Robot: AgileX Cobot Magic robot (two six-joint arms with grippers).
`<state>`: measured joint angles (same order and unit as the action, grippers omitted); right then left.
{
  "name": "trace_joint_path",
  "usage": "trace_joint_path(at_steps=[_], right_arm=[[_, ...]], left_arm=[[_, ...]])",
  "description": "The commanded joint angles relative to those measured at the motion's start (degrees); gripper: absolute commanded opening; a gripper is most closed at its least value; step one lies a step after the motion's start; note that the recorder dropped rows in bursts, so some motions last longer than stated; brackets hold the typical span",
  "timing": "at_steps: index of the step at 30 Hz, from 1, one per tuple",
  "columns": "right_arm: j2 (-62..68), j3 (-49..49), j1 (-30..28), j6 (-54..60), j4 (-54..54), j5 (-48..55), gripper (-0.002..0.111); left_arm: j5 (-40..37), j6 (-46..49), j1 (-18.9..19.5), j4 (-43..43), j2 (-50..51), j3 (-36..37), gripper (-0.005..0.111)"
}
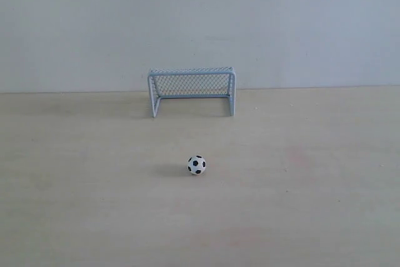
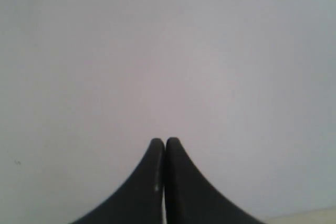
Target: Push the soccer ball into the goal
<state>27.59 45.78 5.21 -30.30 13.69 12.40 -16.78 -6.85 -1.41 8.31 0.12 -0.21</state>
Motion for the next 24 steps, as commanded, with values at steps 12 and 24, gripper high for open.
trace_joint_path(at_steps=[12,24], right_arm=[[29.2,20.6,-0.1,47.1,-34.2,44.1,0.0],[50.4,25.8,12.0,68.8,-42.9,52.9,0.0]], left_arm=[[0.0,0.2,0.2,0.1,-0.1,0.2,0.004],[0.0,0.2,0.2,0.1,-0.1,0.2,0.004]])
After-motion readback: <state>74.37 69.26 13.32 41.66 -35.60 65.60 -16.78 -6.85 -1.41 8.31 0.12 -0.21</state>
